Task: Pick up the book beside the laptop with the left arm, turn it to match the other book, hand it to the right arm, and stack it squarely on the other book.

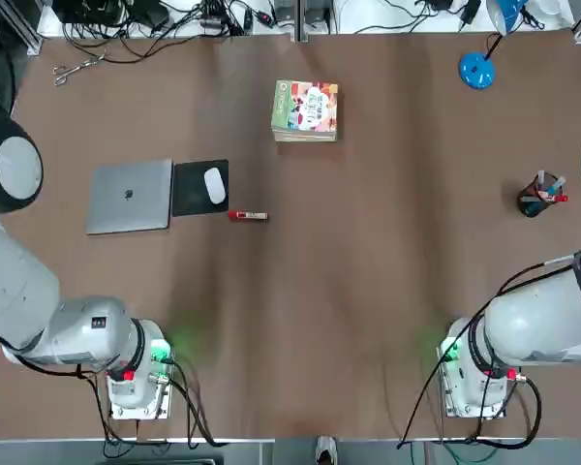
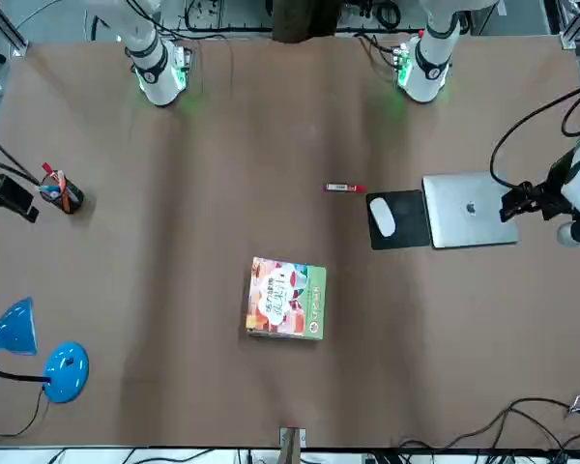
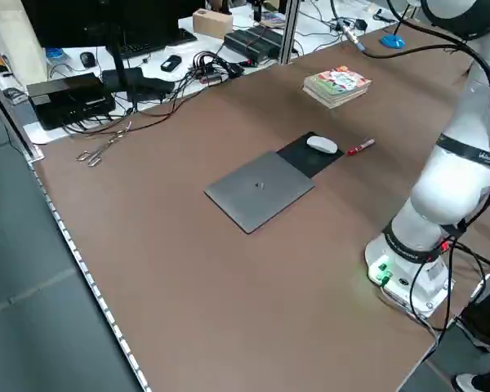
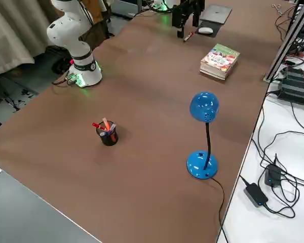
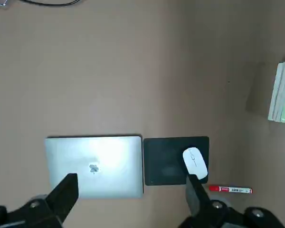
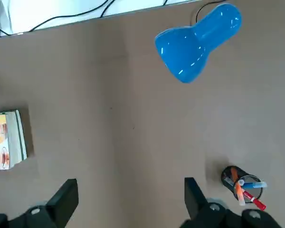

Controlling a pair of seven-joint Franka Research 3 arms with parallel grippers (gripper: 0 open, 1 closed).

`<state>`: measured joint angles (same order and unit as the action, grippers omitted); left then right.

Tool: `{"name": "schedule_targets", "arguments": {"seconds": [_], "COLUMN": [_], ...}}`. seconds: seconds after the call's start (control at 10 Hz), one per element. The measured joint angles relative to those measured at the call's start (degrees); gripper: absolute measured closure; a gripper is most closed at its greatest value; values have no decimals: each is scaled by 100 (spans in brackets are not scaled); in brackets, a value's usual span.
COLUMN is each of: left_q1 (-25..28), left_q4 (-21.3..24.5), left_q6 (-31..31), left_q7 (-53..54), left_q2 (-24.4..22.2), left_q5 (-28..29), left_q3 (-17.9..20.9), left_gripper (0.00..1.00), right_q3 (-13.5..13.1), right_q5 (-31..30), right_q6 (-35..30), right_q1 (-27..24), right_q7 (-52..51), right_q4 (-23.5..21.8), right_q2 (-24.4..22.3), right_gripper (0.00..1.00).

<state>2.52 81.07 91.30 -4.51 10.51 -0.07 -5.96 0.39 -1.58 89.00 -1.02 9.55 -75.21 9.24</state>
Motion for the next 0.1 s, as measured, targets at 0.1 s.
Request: {"name": "schedule_targets", "arguments": {"seconds": [0.1], "left_q1": [-1], "left_q4": [0], "left_q6": [0], "left_q7": [0], "left_q2": [0], "left_q5": [0], "left_q3": [0], "left_gripper": [0], "right_q3": [-17], "right_q5": [0], "right_q6": [-1], "right_q1": [22], "right_q7": [-2], "right_q4": [-83], "right_q2": [-96], "right_gripper": [1]}}
